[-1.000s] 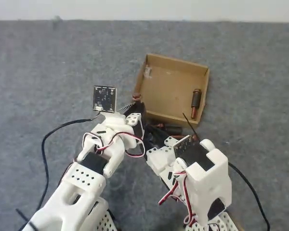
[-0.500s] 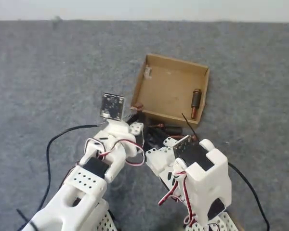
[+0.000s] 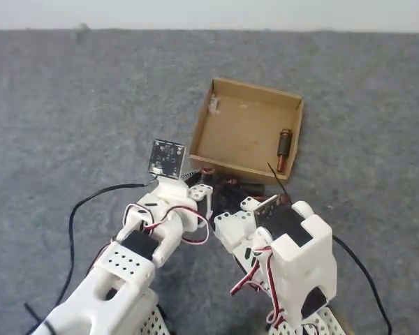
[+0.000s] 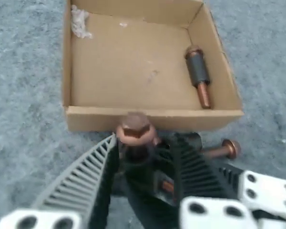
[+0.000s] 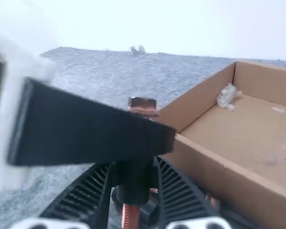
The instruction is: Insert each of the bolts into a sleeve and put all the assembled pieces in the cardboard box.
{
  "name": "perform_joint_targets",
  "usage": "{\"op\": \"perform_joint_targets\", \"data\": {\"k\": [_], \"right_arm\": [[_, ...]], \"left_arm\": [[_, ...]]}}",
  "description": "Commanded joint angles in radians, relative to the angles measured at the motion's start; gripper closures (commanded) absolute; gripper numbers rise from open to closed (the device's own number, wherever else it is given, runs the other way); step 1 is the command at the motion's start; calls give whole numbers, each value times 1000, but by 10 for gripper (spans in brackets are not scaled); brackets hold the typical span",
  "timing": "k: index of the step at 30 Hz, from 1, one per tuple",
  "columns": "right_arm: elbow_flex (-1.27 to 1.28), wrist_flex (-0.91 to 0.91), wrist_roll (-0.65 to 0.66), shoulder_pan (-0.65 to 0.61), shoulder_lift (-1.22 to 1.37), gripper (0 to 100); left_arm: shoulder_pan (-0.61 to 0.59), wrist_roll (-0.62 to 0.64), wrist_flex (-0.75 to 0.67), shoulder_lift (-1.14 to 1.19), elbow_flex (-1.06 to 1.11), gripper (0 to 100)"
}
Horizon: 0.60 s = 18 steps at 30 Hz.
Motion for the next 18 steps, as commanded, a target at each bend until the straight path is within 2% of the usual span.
{"op": "perform_joint_targets", "data": {"k": [1,5,11,15,18], "right_arm": [[-2,-8,18,18,-13,992],[-12,-2,18,19,-13,992],[-18,-1,17,19,-13,992],[-18,-1,15,19,-13,992],[-17,-1,15,19,-13,992]], "left_arm": [[-14,-6,0,-15,-12,778],[-23,-5,48,-46,-50,784],[-89,-3,308,-269,-119,783],[-203,-2,356,-399,-116,786],[-259,18,358,-393,-114,787]]}}
